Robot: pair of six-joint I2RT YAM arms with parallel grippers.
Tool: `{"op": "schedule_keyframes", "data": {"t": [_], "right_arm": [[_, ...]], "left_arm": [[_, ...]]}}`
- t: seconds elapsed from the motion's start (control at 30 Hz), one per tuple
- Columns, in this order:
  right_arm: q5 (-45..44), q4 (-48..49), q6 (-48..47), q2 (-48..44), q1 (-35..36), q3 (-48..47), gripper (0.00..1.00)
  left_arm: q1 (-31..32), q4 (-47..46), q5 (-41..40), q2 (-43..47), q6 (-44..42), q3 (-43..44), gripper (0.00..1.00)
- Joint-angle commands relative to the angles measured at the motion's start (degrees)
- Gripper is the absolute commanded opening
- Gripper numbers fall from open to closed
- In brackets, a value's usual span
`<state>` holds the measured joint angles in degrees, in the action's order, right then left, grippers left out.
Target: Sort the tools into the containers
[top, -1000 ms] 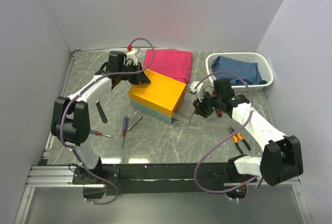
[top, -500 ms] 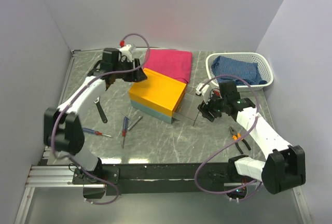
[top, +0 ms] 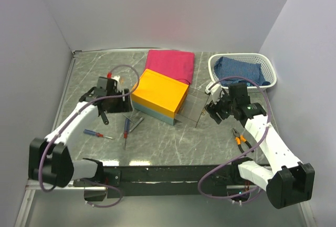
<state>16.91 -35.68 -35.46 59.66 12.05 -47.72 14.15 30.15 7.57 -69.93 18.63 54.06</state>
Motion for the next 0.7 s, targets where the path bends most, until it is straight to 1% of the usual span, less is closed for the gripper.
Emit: {"op": "schedule_keyframes", "data": {"t": [0.0, 0.07, 0.13, 0.3, 0.37, 0.43, 0.5, 0.57, 0.67], "right_arm": [[-0.8, 1.2, 2.2, 1.3, -0.5, -4.1, 0.77], [-0.7, 1.3, 2.3, 2.0, -0.7, -4.8, 0.77], [-0.4, 1.3, 2.3, 2.6, -0.8, -5.1, 0.77], [-0.5, 1.2, 2.0, 2.8, -1.0, -6.0, 0.76], [-0.7, 1.3, 1.6, 2.6, -1.2, -6.0, 0.76], [-1.0, 1.2, 1.4, 2.0, -1.3, -5.9, 0.76], [-1.5, 1.5, 1.9, 1.4, -1.5, -5.6, 0.76], [-1.4, 1.8, 3.2, 0.6, -1.9, -4.9, 0.76], [-0.6, 2.0, 4.1, -1.0, -2.4, -4.0, 0.76]], "left_arm": [[0.3, 6.9, -3.4, -2.9, 2.2, 0.4, 0.75], [0.0, 8.2, -4.0, -3.8, 2.9, 0.7, 0.74], [0.2, 8.7, -2.7, -6.1, 2.6, 1.0, 0.72], [0.2, 8.4, -1.9, -12.6, 3.1, 0.7, 0.61], [0.0, 8.2, -1.8, -13.6, 5.0, 0.4, 0.56], [0.0, 7.1, -1.8, -14.4, 7.0, -0.5, 0.54], [-0.1, 6.9, -2.2, -16.6, 7.6, -0.8, 0.55], [-0.4, 6.7, -2.2, -18.9, 7.6, -0.9, 0.54], [-0.4, 5.8, -2.1, -21.8, 7.3, -1.1, 0.51]]}}
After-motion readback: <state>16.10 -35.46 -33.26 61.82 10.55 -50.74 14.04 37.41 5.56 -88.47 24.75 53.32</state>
